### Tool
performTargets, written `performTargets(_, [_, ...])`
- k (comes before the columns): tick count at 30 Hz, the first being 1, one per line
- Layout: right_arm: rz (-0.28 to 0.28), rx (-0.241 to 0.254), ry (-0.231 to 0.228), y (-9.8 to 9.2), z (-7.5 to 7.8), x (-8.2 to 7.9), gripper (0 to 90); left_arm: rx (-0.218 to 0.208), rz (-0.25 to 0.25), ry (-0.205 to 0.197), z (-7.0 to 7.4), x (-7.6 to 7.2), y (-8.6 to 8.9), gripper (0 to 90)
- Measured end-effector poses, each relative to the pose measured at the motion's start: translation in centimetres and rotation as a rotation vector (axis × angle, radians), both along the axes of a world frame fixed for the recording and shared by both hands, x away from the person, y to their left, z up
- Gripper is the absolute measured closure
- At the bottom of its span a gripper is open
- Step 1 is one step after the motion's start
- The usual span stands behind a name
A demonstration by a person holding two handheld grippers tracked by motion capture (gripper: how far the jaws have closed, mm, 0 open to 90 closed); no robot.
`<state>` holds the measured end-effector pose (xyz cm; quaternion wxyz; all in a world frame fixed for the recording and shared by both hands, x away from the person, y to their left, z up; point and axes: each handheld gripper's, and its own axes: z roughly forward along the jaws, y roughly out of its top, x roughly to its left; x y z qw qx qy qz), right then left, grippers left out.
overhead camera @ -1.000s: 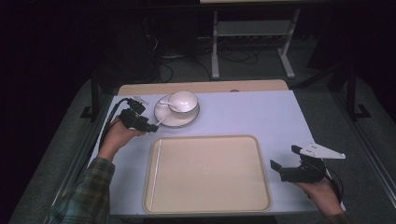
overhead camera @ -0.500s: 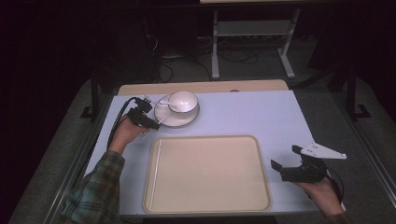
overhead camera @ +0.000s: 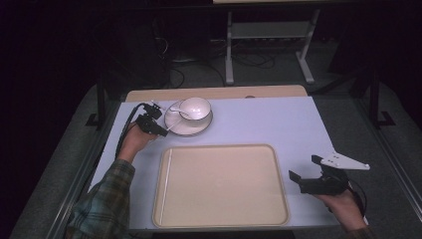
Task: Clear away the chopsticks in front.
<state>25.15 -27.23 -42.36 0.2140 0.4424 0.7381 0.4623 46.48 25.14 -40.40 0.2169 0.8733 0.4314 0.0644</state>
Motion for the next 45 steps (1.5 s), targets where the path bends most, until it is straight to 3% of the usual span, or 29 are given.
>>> performTargets(12, [0.0, -0.001, 0.0, 0.0, 0.0, 0.0, 0.0, -0.062, 0.033, -0.014, 1.0, -1.4, 2.3, 85.7])
performTargets(23, [-0.003, -0.001, -0.002, 0.0, 0.0, 0.0, 0.0, -0.094, 0.041, -0.03, 1.7, -3.5, 4.8, 85.8])
performTargets(38, [-0.008, -0.002, -0.005, 0.1, 0.1, 0.0, 0.0, -0.122, 0.024, -0.039, 3.1, -7.3, 7.5, 85.8])
performTargets(45, [-0.006, -0.004, -0.004, 0.1, 0.1, 0.0, 0.0, -0.141, -0.004, -0.032, 3.3, -9.2, 7.6, 85.8])
